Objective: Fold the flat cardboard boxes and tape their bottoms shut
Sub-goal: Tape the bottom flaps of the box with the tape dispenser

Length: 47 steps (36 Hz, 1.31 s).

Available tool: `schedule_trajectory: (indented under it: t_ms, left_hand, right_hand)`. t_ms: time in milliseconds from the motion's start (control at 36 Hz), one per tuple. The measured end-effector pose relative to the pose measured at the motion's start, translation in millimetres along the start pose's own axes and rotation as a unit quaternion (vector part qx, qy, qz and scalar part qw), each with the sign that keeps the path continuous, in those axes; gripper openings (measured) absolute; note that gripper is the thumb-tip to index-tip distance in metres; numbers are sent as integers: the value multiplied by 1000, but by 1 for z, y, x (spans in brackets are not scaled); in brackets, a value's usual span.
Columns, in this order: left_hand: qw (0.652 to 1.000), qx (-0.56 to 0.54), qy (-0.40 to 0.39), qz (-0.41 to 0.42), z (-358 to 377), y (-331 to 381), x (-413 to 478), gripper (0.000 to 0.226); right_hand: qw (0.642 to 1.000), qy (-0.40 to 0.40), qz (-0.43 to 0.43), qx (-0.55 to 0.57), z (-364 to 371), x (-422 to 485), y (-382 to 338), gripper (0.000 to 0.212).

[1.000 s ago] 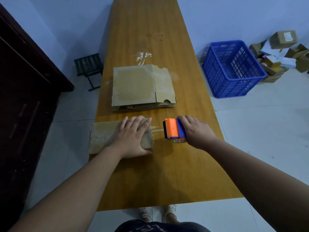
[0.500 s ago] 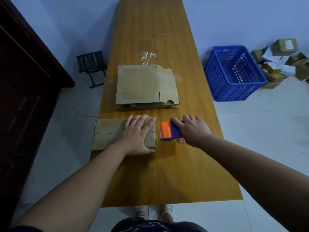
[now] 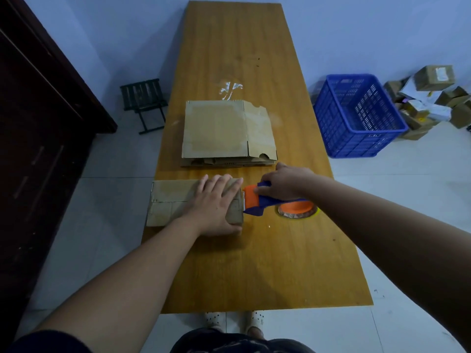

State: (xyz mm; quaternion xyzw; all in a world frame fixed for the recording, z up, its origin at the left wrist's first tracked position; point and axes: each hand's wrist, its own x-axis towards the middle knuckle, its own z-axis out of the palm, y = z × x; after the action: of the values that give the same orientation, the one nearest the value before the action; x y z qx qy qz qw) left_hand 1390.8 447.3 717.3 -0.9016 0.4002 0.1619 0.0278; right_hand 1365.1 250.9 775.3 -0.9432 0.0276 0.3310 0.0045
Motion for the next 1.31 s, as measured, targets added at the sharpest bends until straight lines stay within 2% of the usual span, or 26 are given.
schedule_trajectory:
  t_ms: [194, 278, 417, 556, 861, 1000, 1111, 1306]
  left_hand:
    - [1000, -2, 5, 3, -1, 0, -1, 113]
    - [1000, -3, 14, 5, 0, 0, -1, 113]
    - [1000, -1, 24, 9, 6, -2, 2, 116]
    - [999, 4, 33, 20, 5, -3, 2, 115]
    - [997, 28, 61, 34, 7, -4, 0, 114]
    - [998, 16, 52, 26, 6, -4, 2, 114]
    - [999, 9, 32, 11, 5, -2, 3, 115]
    - [999, 7, 33, 15, -1, -1, 1, 115]
  right_hand:
    - [982, -151, -27, 114, -11, 22, 8, 48]
    - [978, -171, -26, 118, -16, 28, 10, 49]
    - [972, -213, -17, 101, -20, 37, 7, 73]
    - [957, -266, 0, 115, -34, 42, 3, 63]
    - [967, -253, -11, 19, -49, 49, -14, 57]
    - [972, -232, -28, 37, -31, 49, -8, 60]
    - [976, -201, -50, 62, -19, 38, -6, 52]
    - [983, -176, -42, 24, -22, 34, -15, 49]
